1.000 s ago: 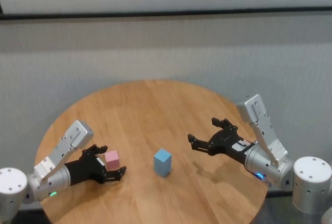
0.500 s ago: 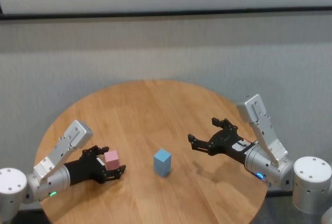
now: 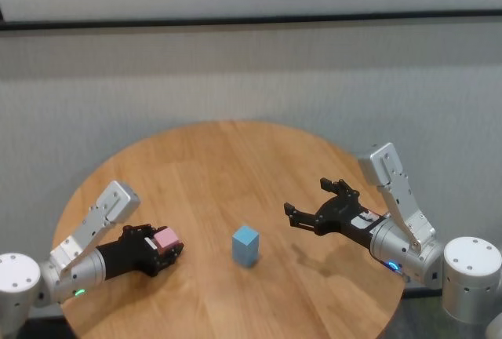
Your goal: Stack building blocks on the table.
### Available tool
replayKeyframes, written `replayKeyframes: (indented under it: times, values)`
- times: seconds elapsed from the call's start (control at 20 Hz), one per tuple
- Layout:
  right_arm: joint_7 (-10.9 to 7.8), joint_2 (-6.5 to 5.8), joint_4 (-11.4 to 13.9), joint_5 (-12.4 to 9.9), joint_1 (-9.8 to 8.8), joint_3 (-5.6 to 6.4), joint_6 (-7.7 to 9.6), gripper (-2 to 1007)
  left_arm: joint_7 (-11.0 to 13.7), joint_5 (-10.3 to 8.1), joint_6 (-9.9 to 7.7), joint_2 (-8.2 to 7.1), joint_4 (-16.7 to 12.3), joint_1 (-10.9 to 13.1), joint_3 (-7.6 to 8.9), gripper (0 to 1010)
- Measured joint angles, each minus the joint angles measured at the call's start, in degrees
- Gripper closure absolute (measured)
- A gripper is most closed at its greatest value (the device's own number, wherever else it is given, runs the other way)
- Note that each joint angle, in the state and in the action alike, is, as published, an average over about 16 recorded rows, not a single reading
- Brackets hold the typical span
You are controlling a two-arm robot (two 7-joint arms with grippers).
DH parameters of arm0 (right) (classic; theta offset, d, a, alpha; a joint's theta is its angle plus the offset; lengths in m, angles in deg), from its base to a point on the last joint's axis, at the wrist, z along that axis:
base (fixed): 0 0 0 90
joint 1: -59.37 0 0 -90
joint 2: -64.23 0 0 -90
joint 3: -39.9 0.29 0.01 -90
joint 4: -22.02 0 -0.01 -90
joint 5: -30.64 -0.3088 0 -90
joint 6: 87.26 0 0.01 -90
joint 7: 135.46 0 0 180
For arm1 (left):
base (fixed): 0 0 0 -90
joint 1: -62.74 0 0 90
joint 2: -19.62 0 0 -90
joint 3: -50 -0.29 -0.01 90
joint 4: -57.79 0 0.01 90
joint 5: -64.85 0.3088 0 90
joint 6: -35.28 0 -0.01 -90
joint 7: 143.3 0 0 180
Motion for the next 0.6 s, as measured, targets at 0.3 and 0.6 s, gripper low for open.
replayKeyframes:
  times: [0.3,0.6]
  values:
    - [0.00,0.00,0.00,0.00,0.00,0.00,0.00,0,-0.29,0.04,-0.47,-0.29,-0.96,0.40,0.15,570]
    - [0.00,0.00,0.00,0.00,0.00,0.00,0.00,0,-0.99,-0.17,-2.51,-1.58,-5.38,2.03,0.59,613]
